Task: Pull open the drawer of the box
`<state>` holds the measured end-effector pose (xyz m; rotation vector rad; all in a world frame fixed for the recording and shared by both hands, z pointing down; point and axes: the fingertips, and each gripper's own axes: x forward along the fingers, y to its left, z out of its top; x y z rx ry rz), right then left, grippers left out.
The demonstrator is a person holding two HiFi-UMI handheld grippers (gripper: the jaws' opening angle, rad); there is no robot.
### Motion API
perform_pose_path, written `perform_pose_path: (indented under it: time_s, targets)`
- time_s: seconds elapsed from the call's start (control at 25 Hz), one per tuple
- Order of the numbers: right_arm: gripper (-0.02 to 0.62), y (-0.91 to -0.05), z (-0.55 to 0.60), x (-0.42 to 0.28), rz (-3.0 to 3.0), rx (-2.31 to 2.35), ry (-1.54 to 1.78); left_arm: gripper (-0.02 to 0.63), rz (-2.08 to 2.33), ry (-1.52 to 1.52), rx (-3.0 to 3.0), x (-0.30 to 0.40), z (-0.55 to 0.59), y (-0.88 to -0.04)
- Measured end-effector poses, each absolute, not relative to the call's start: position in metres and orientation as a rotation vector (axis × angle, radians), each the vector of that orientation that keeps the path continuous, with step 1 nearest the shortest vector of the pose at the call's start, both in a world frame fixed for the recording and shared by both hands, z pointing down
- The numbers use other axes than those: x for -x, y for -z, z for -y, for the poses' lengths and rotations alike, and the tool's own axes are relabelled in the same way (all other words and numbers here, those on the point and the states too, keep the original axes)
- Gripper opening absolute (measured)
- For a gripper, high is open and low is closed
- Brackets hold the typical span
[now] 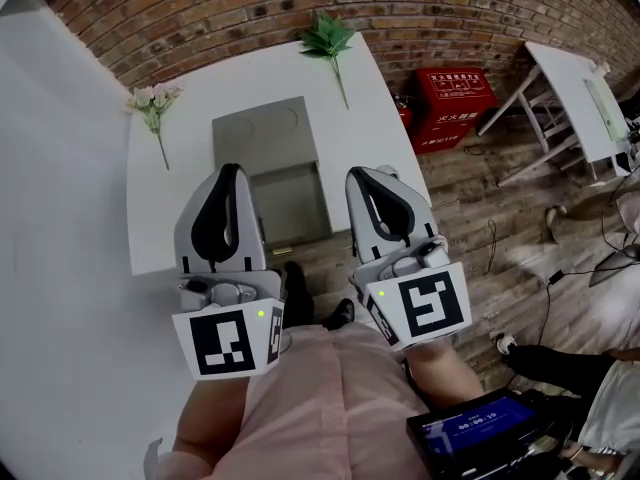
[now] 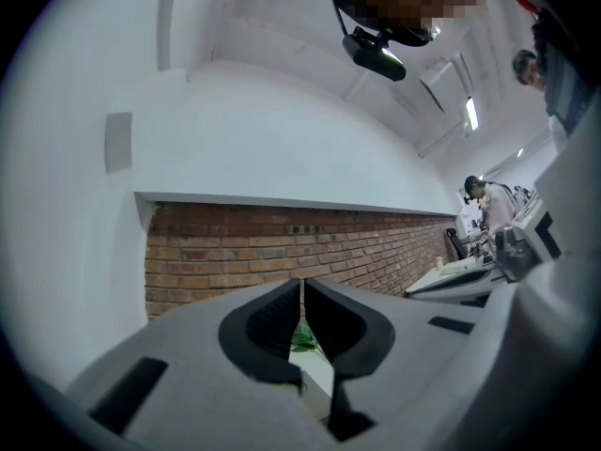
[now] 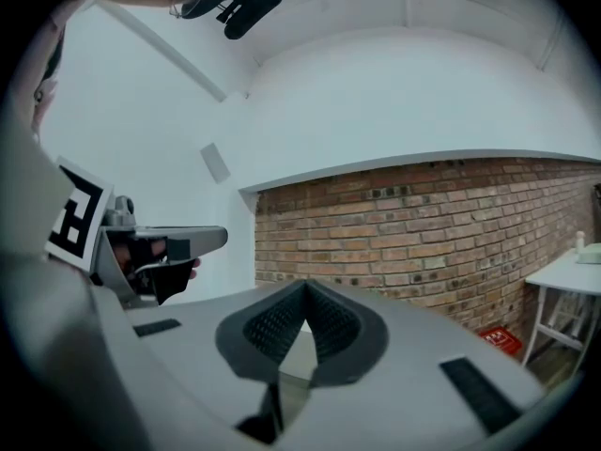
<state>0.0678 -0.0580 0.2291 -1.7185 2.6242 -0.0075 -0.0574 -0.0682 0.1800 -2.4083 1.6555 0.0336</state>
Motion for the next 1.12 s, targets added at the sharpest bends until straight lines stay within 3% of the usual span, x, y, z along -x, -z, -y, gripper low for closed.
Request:
perform_pose_path:
  time_s: [1.12]
  targets:
    - [0.003, -0.243, 0.070, -0.062, -2.636, 1.716, 0.030, 0.023, -1.649, 0.008, 2.429, 0.055, 0.080, -0.198]
